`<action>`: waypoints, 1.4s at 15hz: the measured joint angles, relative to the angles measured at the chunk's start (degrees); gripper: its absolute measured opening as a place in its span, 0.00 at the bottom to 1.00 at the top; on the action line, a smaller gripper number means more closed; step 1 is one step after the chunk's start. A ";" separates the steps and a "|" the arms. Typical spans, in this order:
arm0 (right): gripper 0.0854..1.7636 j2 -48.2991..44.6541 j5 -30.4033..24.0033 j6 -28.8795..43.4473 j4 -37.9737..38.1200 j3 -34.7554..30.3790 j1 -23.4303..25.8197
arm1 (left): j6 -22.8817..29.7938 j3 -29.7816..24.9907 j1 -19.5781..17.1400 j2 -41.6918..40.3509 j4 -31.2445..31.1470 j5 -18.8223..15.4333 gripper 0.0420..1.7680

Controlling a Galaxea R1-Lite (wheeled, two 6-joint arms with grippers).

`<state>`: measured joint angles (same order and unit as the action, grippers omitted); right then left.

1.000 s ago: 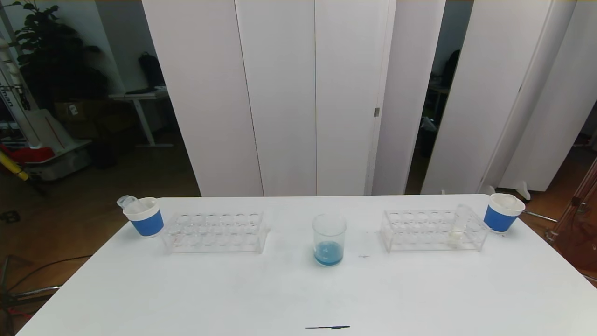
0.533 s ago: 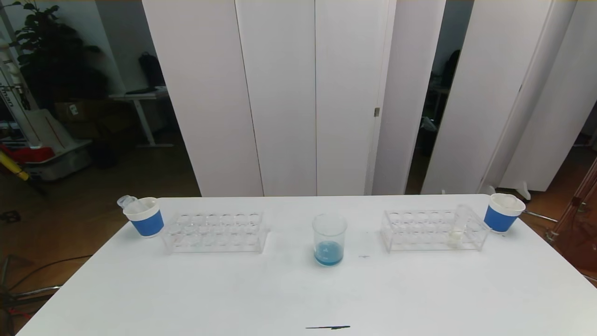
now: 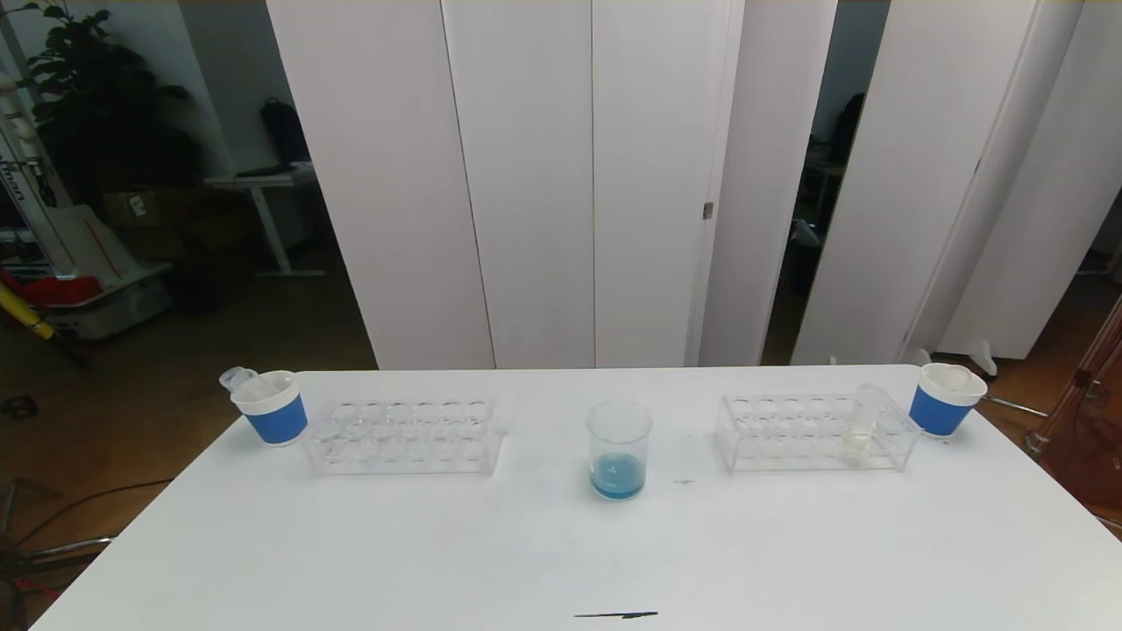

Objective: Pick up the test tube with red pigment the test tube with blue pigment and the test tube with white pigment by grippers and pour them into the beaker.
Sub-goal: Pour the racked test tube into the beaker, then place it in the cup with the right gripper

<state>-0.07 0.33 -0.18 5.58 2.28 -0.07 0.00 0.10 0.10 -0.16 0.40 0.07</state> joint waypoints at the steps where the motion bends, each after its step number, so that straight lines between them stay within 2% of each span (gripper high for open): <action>1: 0.99 0.02 0.00 0.02 0.01 0.02 0.00 | 0.00 0.00 0.00 0.00 -0.02 0.00 0.99; 16: 0.99 0.23 -0.15 0.02 1.13 0.80 0.00 | 0.00 0.00 0.00 0.02 -0.02 0.00 0.99; 18: 0.99 2.28 0.66 0.11 1.08 3.32 0.05 | 0.00 0.00 0.00 0.05 -0.02 0.00 0.99; 21: 0.99 8.36 0.74 0.07 0.95 11.56 0.18 | 0.00 0.00 0.00 0.05 -0.05 0.00 0.99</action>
<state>8.29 1.07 -0.11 6.53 13.84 0.11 0.00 0.10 0.10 -0.11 0.35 0.07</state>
